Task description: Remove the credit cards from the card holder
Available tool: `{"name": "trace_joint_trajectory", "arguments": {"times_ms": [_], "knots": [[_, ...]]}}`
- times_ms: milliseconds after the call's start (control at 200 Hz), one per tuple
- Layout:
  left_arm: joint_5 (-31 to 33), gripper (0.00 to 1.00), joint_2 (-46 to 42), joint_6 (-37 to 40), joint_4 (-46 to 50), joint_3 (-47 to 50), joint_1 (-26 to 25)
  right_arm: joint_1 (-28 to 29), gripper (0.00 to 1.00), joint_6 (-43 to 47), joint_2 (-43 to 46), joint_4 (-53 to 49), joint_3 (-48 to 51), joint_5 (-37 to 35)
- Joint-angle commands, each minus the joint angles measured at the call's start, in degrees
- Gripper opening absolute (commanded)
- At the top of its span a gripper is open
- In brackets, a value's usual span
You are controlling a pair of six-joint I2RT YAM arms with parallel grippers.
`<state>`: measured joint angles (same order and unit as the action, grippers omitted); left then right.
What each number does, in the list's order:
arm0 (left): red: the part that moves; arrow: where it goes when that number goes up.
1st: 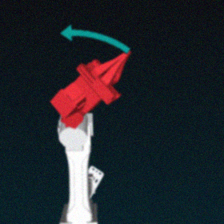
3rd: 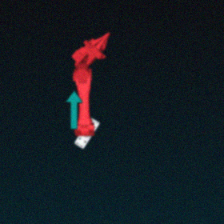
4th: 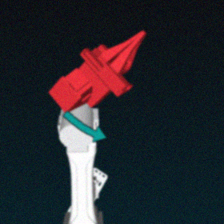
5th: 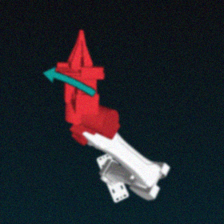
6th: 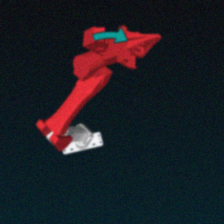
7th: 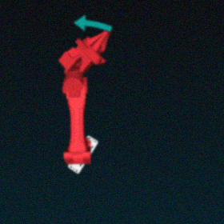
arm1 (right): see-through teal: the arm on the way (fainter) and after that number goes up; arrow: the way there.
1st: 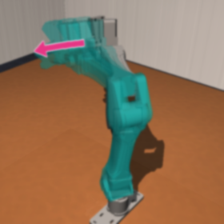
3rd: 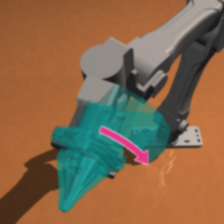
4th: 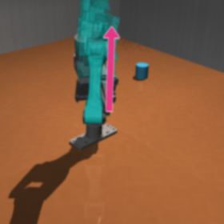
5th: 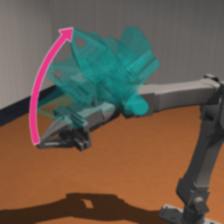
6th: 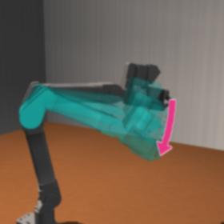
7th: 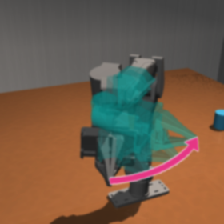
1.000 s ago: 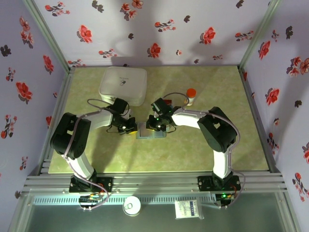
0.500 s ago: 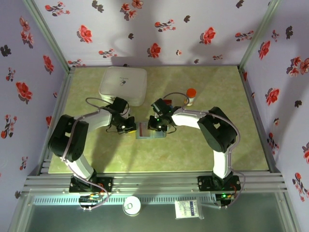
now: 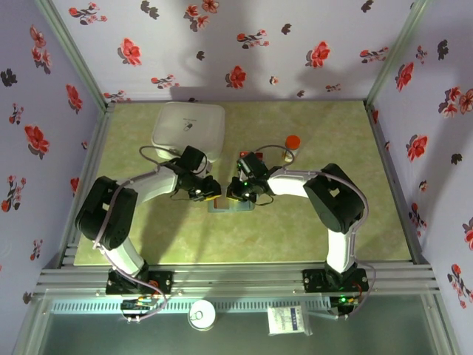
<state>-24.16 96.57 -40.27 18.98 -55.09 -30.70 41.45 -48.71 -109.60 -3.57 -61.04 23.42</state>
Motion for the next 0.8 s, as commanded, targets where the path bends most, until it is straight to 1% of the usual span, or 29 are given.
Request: {"name": "trace_joint_trajectory", "arguments": {"times_ms": [0, 220, 350, 420, 590, 795], "knots": [[-0.5, 0.24, 1.1, -1.4, -1.7, -0.4, -0.3, -0.5, 0.14, -1.6, 0.0, 1.2, 2.2, 0.3], [1.3, 0.29, 2.8, -1.0, -0.2, -1.6, -0.6, -0.7, 0.14, -2.1, -0.1, 2.5, 3.3, 0.6], [4.5, 0.34, 2.4, -0.6, 1.9, -1.8, -1.0, -0.8, 0.14, -2.1, -0.1, 2.7, 3.4, 0.8], [4.3, 0.35, 2.6, -1.0, 1.5, -1.4, -1.0, -0.9, 0.14, -2.3, -0.2, 3.1, 3.7, 0.8], [0.4, 0.34, 3.9, -3.3, -3.5, -0.4, -1.5, -0.9, 0.14, -3.9, -0.8, 6.1, 4.1, 2.7], [-0.1, 0.27, 4.6, -3.7, -4.3, -0.6, -1.6, -0.9, 0.14, -3.9, -0.2, 6.0, 4.5, 2.6]]}}
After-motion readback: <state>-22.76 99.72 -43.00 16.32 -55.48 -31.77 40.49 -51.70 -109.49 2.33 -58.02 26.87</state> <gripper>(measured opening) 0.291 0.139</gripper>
